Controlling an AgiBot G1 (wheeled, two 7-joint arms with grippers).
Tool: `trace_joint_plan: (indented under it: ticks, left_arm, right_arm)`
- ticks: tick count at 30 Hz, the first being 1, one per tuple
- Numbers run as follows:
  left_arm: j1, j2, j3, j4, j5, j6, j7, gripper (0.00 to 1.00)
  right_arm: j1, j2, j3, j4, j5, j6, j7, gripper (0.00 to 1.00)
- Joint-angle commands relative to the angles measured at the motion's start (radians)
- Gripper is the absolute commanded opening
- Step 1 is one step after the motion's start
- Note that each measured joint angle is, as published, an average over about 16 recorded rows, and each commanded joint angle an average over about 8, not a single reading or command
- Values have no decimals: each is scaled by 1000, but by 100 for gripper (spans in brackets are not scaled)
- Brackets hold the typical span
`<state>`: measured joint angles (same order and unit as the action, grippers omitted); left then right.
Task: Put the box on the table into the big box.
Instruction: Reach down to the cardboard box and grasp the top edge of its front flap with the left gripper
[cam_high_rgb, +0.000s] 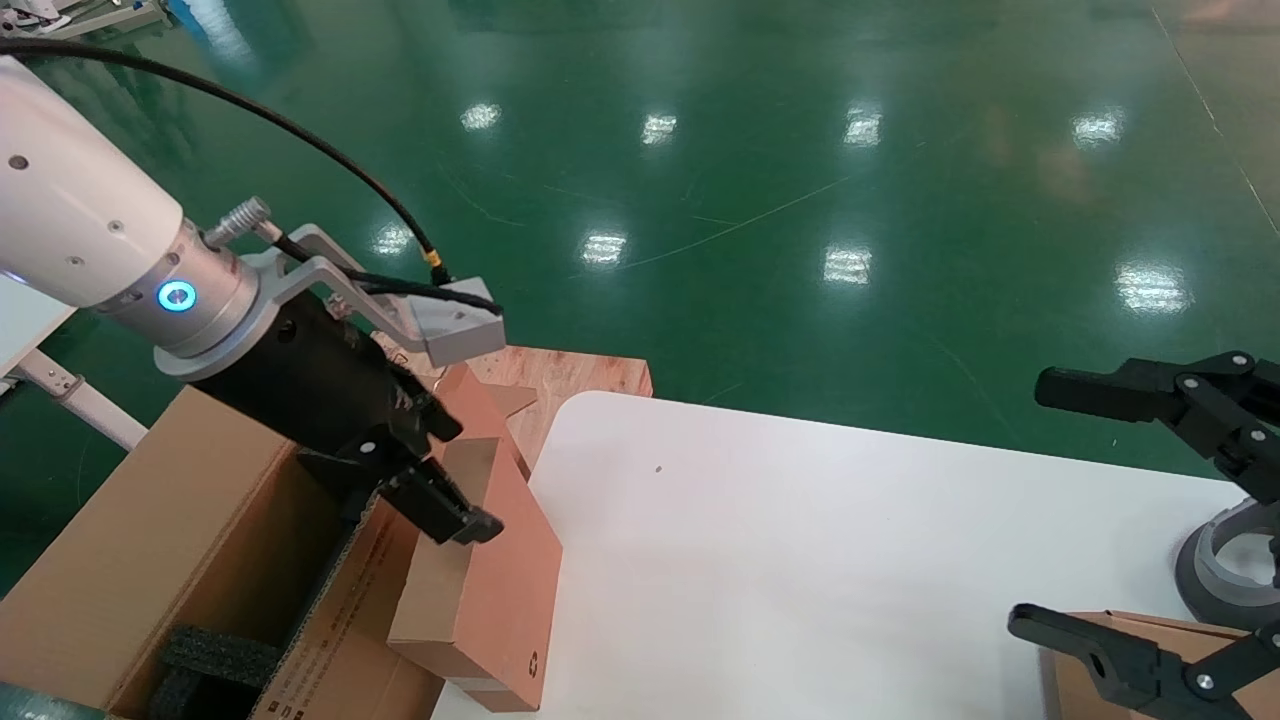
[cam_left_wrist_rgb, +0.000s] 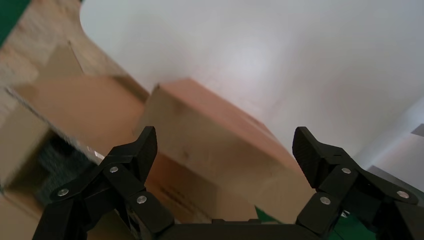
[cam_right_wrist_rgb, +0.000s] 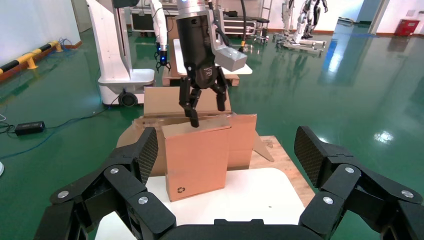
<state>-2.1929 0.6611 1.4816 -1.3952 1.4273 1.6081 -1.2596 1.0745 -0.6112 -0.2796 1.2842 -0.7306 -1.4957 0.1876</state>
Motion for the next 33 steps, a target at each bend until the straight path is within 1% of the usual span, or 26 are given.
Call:
trace_joint_plan:
  ticks: [1, 7, 13, 22, 33]
  left_arm:
    - [-19, 5, 37, -2, -3, 3, -27, 100]
    - [-47, 12, 97, -4, -15, 9, -79, 100]
    - [-54, 15, 127, -1, -25, 11, -113, 100]
    - [-28, 13, 147, 17, -43, -3, -147, 100]
    - [17, 2, 148, 46, -77, -33, -162, 100]
  right_arm:
    - [0, 0, 0, 0, 0, 0, 0, 100]
    - [0, 0, 0, 0, 0, 0, 0, 100]
    - [0, 0, 0, 0, 0, 0, 0, 100]
    - [0, 0, 0, 0, 0, 0, 0, 100]
    - [0, 0, 0, 0, 0, 0, 0, 100]
